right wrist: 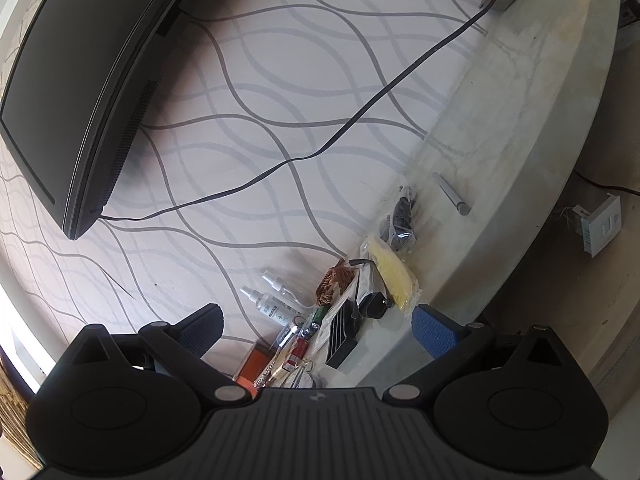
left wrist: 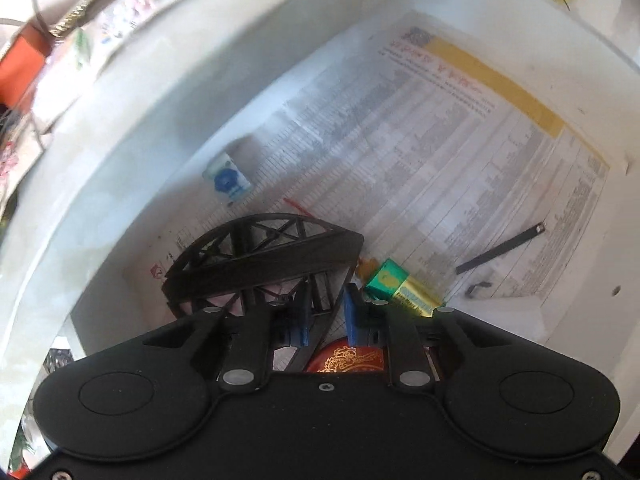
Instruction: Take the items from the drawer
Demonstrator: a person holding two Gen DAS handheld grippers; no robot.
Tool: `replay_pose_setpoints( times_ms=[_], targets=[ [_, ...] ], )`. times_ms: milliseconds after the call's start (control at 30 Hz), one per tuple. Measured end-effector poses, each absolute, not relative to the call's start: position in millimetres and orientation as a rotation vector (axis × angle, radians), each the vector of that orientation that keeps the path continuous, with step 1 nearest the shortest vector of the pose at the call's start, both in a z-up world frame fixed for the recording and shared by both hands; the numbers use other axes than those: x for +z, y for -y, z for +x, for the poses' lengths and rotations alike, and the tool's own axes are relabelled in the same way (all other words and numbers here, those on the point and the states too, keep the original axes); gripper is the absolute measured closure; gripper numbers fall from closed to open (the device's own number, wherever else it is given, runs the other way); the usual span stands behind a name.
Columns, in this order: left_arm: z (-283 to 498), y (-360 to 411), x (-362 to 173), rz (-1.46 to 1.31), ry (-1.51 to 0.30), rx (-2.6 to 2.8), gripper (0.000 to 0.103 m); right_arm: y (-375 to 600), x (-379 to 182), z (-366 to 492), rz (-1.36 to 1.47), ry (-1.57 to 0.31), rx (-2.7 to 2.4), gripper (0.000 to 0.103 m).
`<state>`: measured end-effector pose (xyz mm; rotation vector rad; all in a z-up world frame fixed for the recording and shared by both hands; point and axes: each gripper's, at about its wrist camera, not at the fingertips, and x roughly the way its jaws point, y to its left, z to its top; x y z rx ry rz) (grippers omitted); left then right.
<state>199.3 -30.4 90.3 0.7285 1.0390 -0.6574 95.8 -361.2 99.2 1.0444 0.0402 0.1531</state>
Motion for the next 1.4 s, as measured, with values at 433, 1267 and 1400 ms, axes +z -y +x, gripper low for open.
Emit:
replay_pose_setpoints(
  times_ms=[433, 1267, 1400],
  targets=[
    [212, 0, 100, 0.603, -1.082, -0.47, 0.082, 363, 97, 96, 1.059, -0.045, 0.15, 0.0],
    [248, -56, 63, 0.141, -1.255, -0.28, 0.088, 366, 93, 101, 1.087, -0.059, 0.149, 0.0],
    [242, -67, 72, 0.07, -1.236, -0.289, 0.092, 366, 93, 101, 1.091, -0.059, 0.147, 0.0]
  ],
)
